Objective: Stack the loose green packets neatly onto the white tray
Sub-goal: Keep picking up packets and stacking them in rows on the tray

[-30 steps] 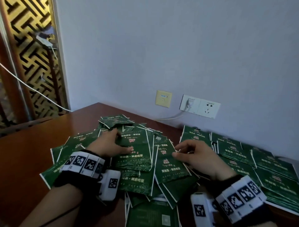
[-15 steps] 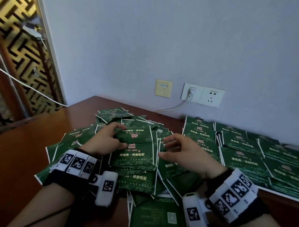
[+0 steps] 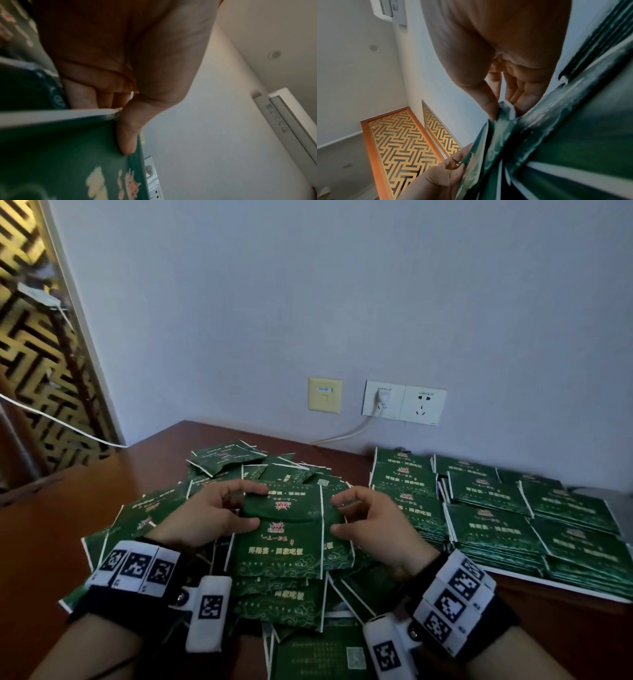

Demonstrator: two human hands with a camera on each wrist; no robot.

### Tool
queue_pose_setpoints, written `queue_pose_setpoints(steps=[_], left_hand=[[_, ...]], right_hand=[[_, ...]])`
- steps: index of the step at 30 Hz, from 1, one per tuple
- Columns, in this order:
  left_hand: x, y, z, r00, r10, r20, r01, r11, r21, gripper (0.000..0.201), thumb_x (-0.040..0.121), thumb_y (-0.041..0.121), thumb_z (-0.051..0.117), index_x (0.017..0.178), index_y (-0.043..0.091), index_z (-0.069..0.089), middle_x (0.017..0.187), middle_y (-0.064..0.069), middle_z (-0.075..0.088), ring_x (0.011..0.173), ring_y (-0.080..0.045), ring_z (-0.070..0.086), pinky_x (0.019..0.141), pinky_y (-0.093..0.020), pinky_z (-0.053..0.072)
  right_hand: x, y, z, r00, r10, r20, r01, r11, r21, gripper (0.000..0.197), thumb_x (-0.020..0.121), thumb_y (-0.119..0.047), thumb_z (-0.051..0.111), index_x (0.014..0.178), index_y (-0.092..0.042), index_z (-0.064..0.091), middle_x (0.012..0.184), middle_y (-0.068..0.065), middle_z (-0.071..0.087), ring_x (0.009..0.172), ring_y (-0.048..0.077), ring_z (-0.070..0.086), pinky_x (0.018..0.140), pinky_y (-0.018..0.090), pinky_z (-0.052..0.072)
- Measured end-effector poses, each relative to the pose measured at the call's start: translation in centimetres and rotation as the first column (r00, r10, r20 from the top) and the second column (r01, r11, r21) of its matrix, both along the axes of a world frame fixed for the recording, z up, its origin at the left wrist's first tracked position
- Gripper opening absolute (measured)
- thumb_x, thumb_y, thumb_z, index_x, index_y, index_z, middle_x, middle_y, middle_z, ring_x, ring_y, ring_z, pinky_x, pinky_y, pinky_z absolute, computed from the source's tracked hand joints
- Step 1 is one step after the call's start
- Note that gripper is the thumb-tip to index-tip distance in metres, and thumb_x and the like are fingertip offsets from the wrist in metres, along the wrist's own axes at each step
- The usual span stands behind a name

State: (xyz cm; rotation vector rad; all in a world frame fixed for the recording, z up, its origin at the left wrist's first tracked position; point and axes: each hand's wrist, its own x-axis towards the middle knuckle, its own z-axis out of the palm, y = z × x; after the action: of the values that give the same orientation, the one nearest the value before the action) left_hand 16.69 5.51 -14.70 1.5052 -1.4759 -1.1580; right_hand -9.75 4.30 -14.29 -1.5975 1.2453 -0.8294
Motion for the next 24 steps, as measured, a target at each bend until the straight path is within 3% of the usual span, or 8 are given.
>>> queue_pose_setpoints(steps=[4, 8, 11, 13, 15, 17, 20, 24], left_hand=[[0.7, -0.4, -0.3, 0.987, 0.134, -0.092, -0.140, 0.987, -0.073, 0.052, 0.082, -0.020, 0.059, 0.107, 0.023, 0.072, 0.100, -0.007, 0.076, 0.099, -0.034, 0.070, 0.092, -0.048, 0.054], [0.5, -0.2, 0.1, 0.990, 0.120, -0.068, -0.126, 0.988, -0.088, 0.065, 0.073, -0.023, 0.064, 0.111, 0.029, 0.071, 0.103, -0.005, 0.075, 0.097, -0.031, 0.070, 0.069, -0.032, 0.057], [0.0, 0.1, 0.1, 0.999, 0.040, 0.021, -0.038, 0.996, -0.085, 0.072, 0.070, -0.018, 0.074, 0.116, 0.037, 0.069, 0.104, -0.001, 0.075, 0.088, -0.021, 0.073, 0.062, -0.022, 0.056], [-0.2, 0.0, -0.1, 0.998, 0.032, 0.051, -0.027, 0.994, -0.108, 0.068, 0.070, -0.013, 0.078, 0.114, 0.038, 0.070, 0.102, -0.001, 0.076, 0.084, -0.017, 0.074, 0.066, -0.020, 0.056], [-0.3, 0.1, -0.2, 0.998, 0.043, 0.056, -0.035, 0.990, -0.136, 0.061, 0.071, -0.008, 0.081, 0.113, 0.035, 0.070, 0.100, 0.000, 0.076, 0.082, -0.014, 0.074, 0.067, -0.018, 0.055], [-0.4, 0.0, -0.1, 0.998, 0.059, 0.039, -0.052, 0.986, -0.157, 0.057, 0.072, -0.004, 0.082, 0.114, 0.033, 0.071, 0.098, 0.001, 0.077, 0.081, -0.014, 0.074, 0.068, -0.019, 0.055], [-0.6, 0.1, -0.1, 0.995, 0.093, -0.047, -0.101, 0.976, -0.193, 0.054, 0.073, -0.009, 0.079, 0.111, 0.029, 0.073, 0.099, -0.003, 0.077, 0.083, -0.020, 0.075, 0.070, -0.025, 0.058], [-0.5, 0.3, 0.0, 0.986, 0.086, -0.142, -0.111, 0.979, -0.173, 0.060, 0.075, -0.020, 0.068, 0.108, 0.029, 0.076, 0.100, -0.010, 0.076, 0.088, -0.032, 0.071, 0.085, -0.047, 0.056]], right_hand=[[-0.4, 0.0, 0.8, 1.000, 0.018, -0.006, -0.018, 1.000, 0.000, 0.050, 0.079, 0.022, 0.057, 0.107, -0.018, 0.069, 0.091, 0.005, 0.063, 0.072, 0.015, 0.062, 0.063, 0.026, 0.053], [-1.3, -0.1, 1.5, 0.994, 0.057, -0.098, -0.058, 0.998, -0.012, 0.060, 0.075, 0.023, 0.058, 0.110, -0.025, 0.068, 0.108, 0.007, 0.067, 0.083, 0.020, 0.066, 0.064, 0.028, 0.056], [-1.5, 0.0, 1.6, 0.941, 0.029, -0.338, -0.074, 0.990, -0.122, 0.058, 0.073, 0.010, 0.072, 0.115, -0.030, 0.065, 0.116, -0.002, 0.062, 0.097, 0.016, 0.064, 0.077, 0.027, 0.058], [-1.8, 0.2, 1.8, 0.841, -0.046, -0.539, -0.107, 0.962, -0.250, 0.056, 0.073, -0.005, 0.081, 0.120, -0.029, 0.063, 0.118, -0.005, 0.055, 0.109, 0.015, 0.055, 0.091, 0.023, 0.047], [-2.0, 0.5, 2.1, 0.783, -0.117, -0.611, -0.127, 0.932, -0.340, 0.048, 0.075, -0.015, 0.082, 0.119, -0.028, 0.065, 0.109, -0.007, 0.048, 0.104, 0.013, 0.048, 0.091, 0.020, 0.037], [-2.3, 0.5, 2.4, 0.804, -0.158, -0.573, -0.099, 0.915, -0.391, 0.042, 0.076, -0.015, 0.081, 0.114, -0.029, 0.068, 0.102, -0.008, 0.041, 0.095, 0.010, 0.043, 0.089, 0.018, 0.038], [-2.6, 0.5, 2.9, 0.924, -0.130, -0.360, 0.009, 0.947, -0.320, 0.048, 0.070, -0.005, 0.085, 0.106, -0.032, 0.069, 0.108, -0.006, 0.053, 0.099, 0.013, 0.055, 0.087, 0.026, 0.053], [-3.2, 0.7, 3.9, 0.996, -0.066, 0.052, 0.071, 0.992, -0.106, 0.067, 0.065, 0.018, 0.077, 0.111, -0.029, 0.062, 0.091, 0.002, 0.061, 0.076, 0.017, 0.064, 0.063, 0.030, 0.058]])
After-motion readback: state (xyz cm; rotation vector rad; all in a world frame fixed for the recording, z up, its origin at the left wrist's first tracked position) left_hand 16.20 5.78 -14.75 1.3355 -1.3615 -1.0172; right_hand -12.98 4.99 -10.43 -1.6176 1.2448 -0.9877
